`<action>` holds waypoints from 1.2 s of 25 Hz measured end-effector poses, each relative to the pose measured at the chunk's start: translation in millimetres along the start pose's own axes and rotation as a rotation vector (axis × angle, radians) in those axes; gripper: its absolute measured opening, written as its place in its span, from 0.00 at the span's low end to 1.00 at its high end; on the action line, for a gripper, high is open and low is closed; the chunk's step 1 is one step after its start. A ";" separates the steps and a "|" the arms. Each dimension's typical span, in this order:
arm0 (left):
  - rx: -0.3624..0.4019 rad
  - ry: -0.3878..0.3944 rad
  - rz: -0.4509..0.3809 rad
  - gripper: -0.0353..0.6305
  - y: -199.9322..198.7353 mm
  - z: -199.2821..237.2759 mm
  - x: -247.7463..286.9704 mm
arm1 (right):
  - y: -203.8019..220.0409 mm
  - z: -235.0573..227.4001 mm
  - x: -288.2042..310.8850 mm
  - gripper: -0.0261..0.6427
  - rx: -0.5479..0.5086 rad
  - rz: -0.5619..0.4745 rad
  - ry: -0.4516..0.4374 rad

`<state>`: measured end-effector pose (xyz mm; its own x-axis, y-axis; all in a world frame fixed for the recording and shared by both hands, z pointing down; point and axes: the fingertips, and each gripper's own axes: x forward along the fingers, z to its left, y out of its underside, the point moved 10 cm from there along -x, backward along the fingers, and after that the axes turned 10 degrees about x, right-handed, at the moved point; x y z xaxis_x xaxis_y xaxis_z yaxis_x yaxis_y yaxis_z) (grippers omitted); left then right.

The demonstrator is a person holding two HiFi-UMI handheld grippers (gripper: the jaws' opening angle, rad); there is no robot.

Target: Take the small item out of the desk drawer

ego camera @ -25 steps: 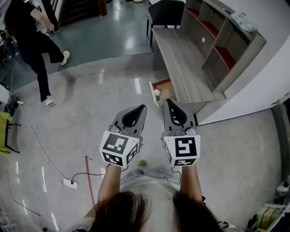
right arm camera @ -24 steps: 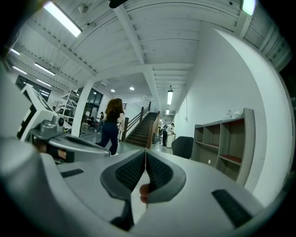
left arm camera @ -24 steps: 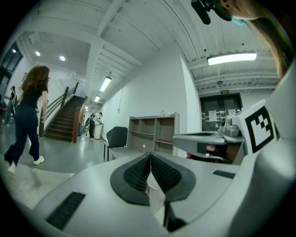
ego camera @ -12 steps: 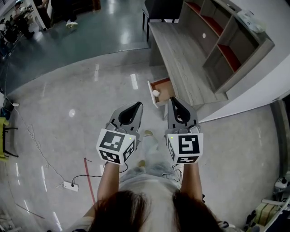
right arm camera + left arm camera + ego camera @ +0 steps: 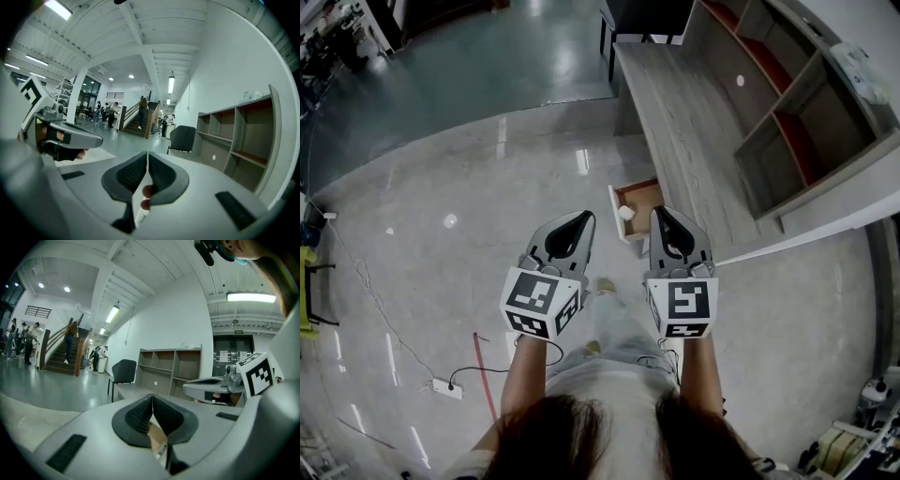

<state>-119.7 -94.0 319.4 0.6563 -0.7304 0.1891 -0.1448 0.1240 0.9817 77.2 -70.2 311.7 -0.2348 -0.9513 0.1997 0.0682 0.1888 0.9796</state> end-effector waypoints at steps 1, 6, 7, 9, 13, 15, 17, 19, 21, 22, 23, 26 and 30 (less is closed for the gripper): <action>-0.005 0.000 0.003 0.08 0.9 5.5 8.2 | 2.5 -2.8 9.5 0.08 -0.008 0.013 -0.004; -0.030 0.000 0.025 0.08 9.6 26.9 47.8 | 19.7 -16.7 52.2 0.08 -0.031 0.083 -0.044; -0.033 0.000 0.029 0.08 11.7 30.6 54.6 | 23.8 -18.6 60.2 0.08 -0.039 0.099 -0.054; -0.039 -0.001 0.037 0.08 15.8 37.6 67.6 | 32.2 -22.1 75.6 0.08 -0.054 0.129 -0.072; -0.055 -0.003 0.050 0.08 25.3 48.6 93.3 | 50.1 -31.0 104.1 0.08 -0.074 0.190 -0.108; -0.060 -0.003 0.058 0.08 30.2 53.9 103.2 | 59.2 -32.6 116.5 0.08 -0.095 0.224 -0.128; -0.064 -0.004 0.066 0.08 35.2 58.3 111.9 | 68.6 -33.9 127.5 0.08 -0.114 0.256 -0.151; -0.070 -0.007 0.075 0.08 40.5 60.6 121.2 | 78.7 -37.8 137.0 0.08 -0.127 0.292 -0.177; -0.075 -0.011 0.085 0.08 45.6 61.8 130.7 | 88.4 -43.4 144.9 0.08 -0.149 0.338 -0.197; -0.076 -0.013 0.091 0.08 47.9 62.6 134.8 | 92.7 -45.7 148.7 0.08 -0.163 0.358 -0.208; -0.077 -0.016 0.096 0.08 50.2 63.7 138.4 | 96.7 -47.3 152.6 0.08 -0.175 0.375 -0.220; -0.079 -0.026 0.112 0.08 57.3 68.6 146.8 | 109.7 -50.5 164.2 0.08 -0.206 0.419 -0.256; -0.091 -0.045 0.125 0.08 67.0 74.8 157.1 | 129.5 -55.1 177.2 0.08 -0.245 0.481 -0.297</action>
<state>-81.7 -250.7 413.0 0.6034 -0.7343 0.3110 -0.1543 0.2751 0.9490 97.8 -227.7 472.8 -0.3795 -0.6582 0.6502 0.4463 0.4853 0.7518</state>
